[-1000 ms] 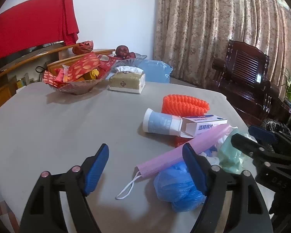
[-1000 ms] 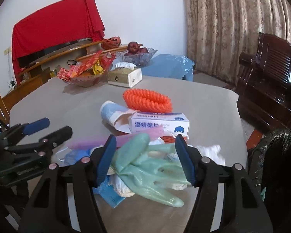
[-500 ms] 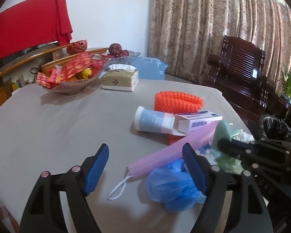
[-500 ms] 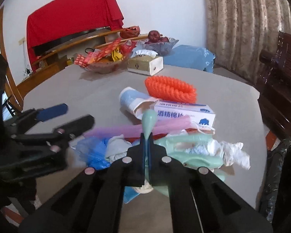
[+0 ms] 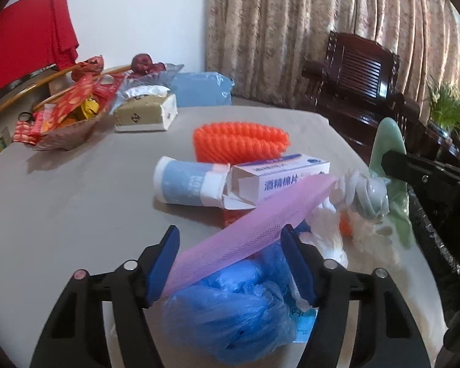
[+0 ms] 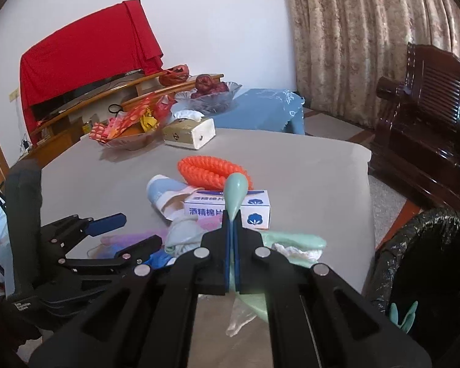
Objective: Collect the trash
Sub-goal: 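Grasp the pink face mask with the left gripper while the right grasps a green glove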
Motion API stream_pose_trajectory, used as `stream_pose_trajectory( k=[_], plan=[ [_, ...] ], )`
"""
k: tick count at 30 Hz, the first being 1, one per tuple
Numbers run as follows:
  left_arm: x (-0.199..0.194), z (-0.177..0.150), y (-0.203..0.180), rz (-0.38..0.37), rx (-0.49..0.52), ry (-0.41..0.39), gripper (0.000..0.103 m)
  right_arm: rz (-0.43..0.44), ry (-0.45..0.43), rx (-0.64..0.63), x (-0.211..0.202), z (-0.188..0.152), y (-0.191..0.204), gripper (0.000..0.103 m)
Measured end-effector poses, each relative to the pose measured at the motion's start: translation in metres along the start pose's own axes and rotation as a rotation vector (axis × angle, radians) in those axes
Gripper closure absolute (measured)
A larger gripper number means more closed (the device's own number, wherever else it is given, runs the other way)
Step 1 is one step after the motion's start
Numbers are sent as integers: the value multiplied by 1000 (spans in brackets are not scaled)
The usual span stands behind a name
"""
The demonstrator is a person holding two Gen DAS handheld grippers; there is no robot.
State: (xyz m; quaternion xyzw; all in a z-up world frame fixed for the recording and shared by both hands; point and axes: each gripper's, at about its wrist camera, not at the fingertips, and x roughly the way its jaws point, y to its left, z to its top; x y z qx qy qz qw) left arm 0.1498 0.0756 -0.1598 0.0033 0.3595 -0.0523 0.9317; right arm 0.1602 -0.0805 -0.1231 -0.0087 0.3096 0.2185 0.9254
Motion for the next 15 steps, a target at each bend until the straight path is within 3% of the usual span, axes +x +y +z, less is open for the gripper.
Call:
stream_pose_trajectory(
  k=[2,4,6,9,15],
  plan=[
    [6,1,0,-14,-1,21,53,1,8,-2,3,-2,1,102],
    [11,2,1,-38,-7,42,80,2,17,-3,4,-4,1,102],
    [12,3,3,-64,-21,45,94,4,25,-3,5,-6,2,102],
    [3,8,4,-81,-45,17,102,3,24,-7,3,-4,2,102],
    [-32,29,6,-91,-64,-62,102,16,-19,-11,-15,9,2,102]
  ],
)
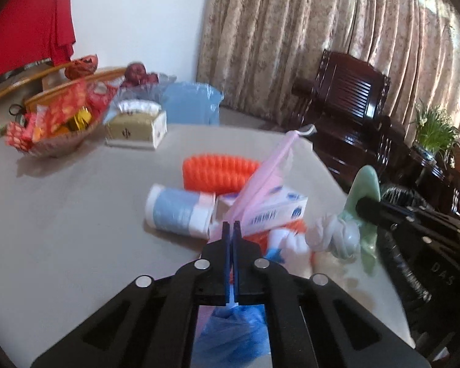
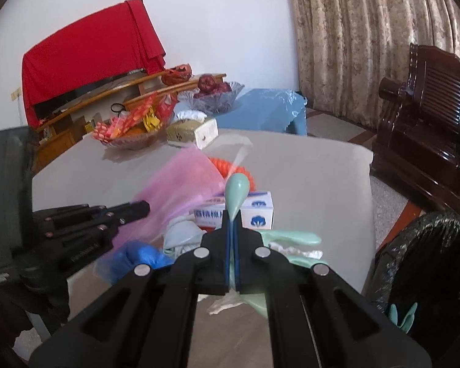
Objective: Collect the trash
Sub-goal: 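Grasp the pink face mask with the left gripper while the right grasps a green glove, then carry the mask and glove over the bin and open both grippers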
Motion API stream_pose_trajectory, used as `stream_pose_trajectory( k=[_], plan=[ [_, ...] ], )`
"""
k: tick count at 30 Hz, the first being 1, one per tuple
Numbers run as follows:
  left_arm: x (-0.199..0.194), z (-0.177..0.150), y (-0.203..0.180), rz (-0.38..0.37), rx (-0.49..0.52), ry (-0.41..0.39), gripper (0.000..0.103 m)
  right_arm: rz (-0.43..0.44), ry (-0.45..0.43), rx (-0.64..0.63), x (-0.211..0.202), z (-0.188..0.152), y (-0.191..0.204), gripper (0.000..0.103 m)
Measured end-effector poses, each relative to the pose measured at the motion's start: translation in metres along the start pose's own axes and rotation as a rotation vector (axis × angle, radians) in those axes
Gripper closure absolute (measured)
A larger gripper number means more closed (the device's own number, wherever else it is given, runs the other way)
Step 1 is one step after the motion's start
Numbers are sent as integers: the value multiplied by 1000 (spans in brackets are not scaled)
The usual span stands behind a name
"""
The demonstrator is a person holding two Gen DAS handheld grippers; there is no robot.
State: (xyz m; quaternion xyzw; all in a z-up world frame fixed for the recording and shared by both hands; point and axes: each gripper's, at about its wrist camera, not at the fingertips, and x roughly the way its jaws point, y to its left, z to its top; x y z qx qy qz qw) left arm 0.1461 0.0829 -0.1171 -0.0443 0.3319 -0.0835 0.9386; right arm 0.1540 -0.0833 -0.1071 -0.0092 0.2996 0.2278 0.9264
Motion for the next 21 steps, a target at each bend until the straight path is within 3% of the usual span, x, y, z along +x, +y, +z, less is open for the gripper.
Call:
stream_pose_trajectory(
  k=[9,21],
  plan=[
    [-34,26,-27,-17,43,-47,102,-3,-88,-6,-43,27,-4,102],
    [-50,50,-86,-139,85,-111,102,-93,-187,40,-108,45,-44,102]
  ],
)
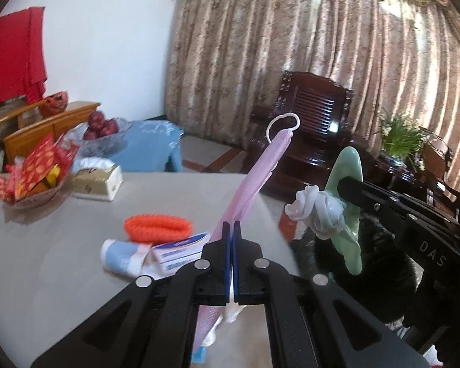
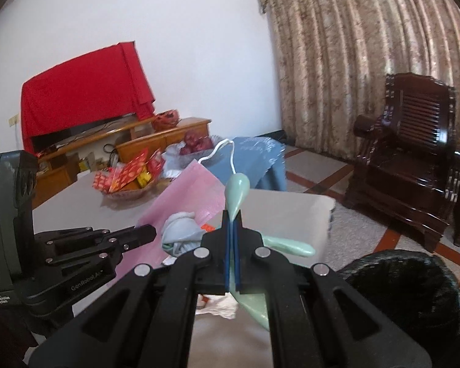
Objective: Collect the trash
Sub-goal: 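Carry the mask and glove over the bin and open both grippers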
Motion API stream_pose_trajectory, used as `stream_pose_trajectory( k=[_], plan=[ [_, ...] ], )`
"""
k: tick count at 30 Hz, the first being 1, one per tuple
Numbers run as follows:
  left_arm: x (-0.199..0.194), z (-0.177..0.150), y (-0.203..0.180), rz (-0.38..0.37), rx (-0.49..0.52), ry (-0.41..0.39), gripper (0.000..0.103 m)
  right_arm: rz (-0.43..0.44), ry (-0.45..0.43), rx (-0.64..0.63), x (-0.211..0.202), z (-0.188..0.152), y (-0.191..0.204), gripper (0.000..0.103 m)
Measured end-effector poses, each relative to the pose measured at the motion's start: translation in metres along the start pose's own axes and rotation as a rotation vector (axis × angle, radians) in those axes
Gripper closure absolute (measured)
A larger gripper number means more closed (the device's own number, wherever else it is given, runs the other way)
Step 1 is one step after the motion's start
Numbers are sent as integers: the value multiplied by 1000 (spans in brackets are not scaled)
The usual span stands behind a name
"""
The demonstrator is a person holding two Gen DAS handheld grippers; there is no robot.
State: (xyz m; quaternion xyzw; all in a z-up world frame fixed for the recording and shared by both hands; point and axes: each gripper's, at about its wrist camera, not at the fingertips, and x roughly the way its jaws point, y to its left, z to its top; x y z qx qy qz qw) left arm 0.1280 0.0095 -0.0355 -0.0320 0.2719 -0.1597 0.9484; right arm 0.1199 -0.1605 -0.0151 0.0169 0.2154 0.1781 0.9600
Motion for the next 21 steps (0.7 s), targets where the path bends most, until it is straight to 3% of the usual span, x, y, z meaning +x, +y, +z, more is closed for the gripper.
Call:
stream_pose_trajectory(
  k=[11,21],
  plan=[
    [9,11,-74,-146,84,-39,102,-192,-51,53,-54,-6,-73,102],
    [58,-10,-134,-316,102,84,102,-346,23,103,-67,-49,-132,102]
  ],
)
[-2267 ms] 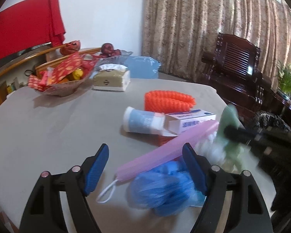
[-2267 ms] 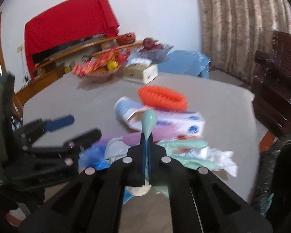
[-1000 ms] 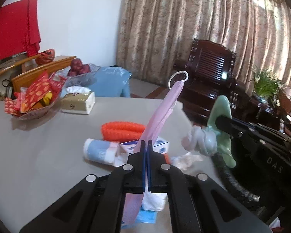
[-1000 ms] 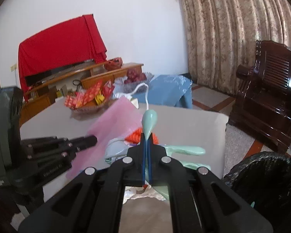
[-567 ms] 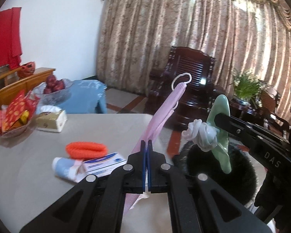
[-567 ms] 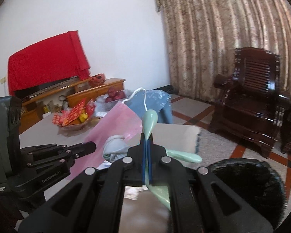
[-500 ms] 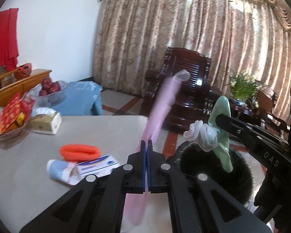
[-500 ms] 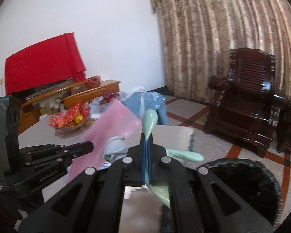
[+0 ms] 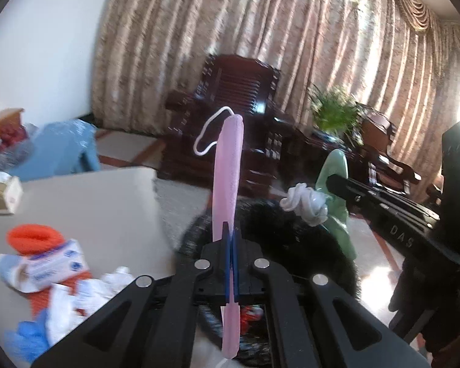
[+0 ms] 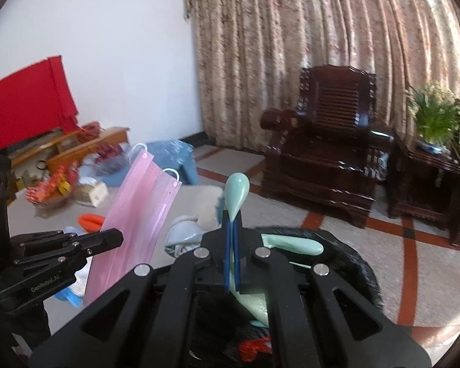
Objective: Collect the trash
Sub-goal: 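Carry the mask and glove over the bin and open both grippers, then grasp the blue plastic bag with the left gripper while the right grasps white tissues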
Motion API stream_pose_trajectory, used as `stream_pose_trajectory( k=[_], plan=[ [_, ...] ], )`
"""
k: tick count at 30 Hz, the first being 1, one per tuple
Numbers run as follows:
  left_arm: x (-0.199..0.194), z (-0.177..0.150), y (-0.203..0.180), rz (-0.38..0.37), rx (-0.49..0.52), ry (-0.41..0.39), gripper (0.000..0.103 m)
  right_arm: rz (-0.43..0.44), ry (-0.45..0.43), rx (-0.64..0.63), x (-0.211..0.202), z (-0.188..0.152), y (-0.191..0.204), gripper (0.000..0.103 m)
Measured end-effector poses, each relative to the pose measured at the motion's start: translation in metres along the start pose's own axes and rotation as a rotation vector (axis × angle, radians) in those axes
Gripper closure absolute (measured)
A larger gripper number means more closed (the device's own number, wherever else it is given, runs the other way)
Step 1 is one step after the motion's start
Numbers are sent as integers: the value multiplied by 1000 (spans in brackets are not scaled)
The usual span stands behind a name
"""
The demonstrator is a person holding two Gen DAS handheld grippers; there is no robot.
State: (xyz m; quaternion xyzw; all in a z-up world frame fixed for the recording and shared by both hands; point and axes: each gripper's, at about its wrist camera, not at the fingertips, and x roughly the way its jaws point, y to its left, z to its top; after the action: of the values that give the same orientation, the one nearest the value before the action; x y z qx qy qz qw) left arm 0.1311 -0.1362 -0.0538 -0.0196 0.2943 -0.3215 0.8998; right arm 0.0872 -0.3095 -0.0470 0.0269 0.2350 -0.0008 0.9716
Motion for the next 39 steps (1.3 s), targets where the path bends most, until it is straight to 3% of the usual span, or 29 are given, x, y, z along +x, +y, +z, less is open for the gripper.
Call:
stream_pose_trajectory(
  k=[12,14,15,16,18,20,22,25,28,33,39],
  plan=[
    [67,-12,-39,-108,34,109,99,-129,116,71,25,-50,-52,98],
    [73,-14,-42,-114,27,126,80,-156,137,78,29,-57,-58,89],
    [75,-15,-43,-107,23,127,66,-170,132,82,29,-59,-61,76],
    [74,-16,-43,-104,20,125,60,-177,127,86,28,-59,-64,65],
    [73,-17,-42,-95,20,124,58,-186,118,93,26,-60,-66,58],
    [69,-16,-38,-65,19,110,51,-197,102,100,23,-59,-65,43],
    [62,-15,-33,-37,20,90,40,-206,73,103,18,-57,-60,20],
    [45,-12,-22,21,27,51,28,-183,34,90,12,-50,-48,9],
    [24,-12,-8,86,31,14,22,-139,19,81,13,-42,-29,6],
    [-10,-14,24,175,7,-22,21,-62,6,58,17,-30,8,5],
    [-59,-28,73,338,-14,-56,21,42,8,5,26,-25,67,5]
  ],
)
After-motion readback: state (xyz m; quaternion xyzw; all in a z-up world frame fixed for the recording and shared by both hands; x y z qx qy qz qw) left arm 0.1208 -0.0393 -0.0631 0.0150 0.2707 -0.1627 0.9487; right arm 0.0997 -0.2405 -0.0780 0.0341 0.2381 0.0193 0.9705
